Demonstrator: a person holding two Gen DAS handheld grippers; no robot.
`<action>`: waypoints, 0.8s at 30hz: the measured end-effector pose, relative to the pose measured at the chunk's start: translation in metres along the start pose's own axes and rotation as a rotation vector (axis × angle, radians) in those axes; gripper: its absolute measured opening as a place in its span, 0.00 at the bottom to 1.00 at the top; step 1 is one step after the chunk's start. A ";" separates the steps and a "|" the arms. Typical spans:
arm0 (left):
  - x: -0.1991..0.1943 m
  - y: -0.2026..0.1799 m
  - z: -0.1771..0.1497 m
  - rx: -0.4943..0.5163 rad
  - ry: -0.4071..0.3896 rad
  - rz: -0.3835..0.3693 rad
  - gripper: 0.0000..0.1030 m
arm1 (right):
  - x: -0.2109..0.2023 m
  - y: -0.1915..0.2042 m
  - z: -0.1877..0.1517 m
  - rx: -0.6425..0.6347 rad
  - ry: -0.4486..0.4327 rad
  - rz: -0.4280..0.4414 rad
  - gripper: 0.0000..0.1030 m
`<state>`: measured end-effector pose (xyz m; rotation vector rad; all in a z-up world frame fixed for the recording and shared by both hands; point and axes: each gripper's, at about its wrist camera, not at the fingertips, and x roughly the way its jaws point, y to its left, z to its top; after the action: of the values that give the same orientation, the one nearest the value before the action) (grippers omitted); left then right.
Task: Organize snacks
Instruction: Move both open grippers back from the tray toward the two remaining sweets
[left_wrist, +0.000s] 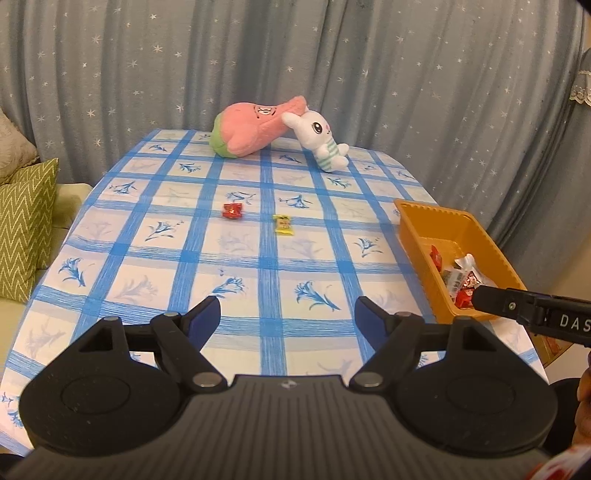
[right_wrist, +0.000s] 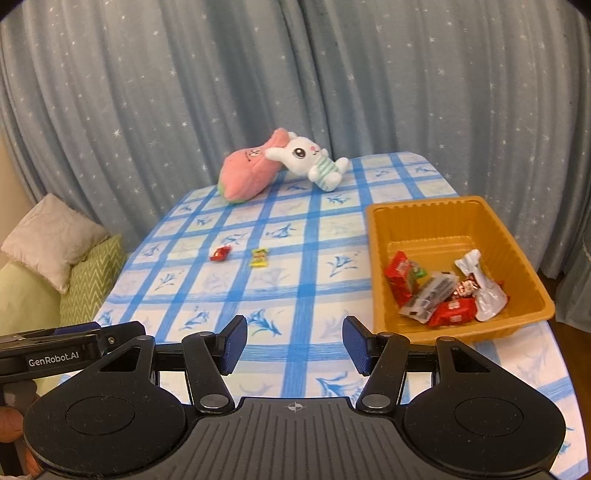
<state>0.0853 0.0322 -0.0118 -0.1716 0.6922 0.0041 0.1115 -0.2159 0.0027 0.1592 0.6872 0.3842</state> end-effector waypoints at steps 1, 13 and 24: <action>0.000 0.002 0.000 -0.001 -0.001 0.003 0.76 | 0.002 0.002 0.001 -0.004 0.001 0.002 0.56; 0.006 0.026 0.012 -0.011 -0.014 0.045 0.80 | 0.032 0.029 0.013 -0.065 0.011 0.034 0.56; 0.041 0.054 0.031 -0.007 -0.016 0.084 0.85 | 0.089 0.046 0.032 -0.127 0.020 0.053 0.56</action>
<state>0.1337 0.0887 -0.0230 -0.1494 0.6833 0.0882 0.1816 -0.1387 -0.0126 0.0531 0.6767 0.4795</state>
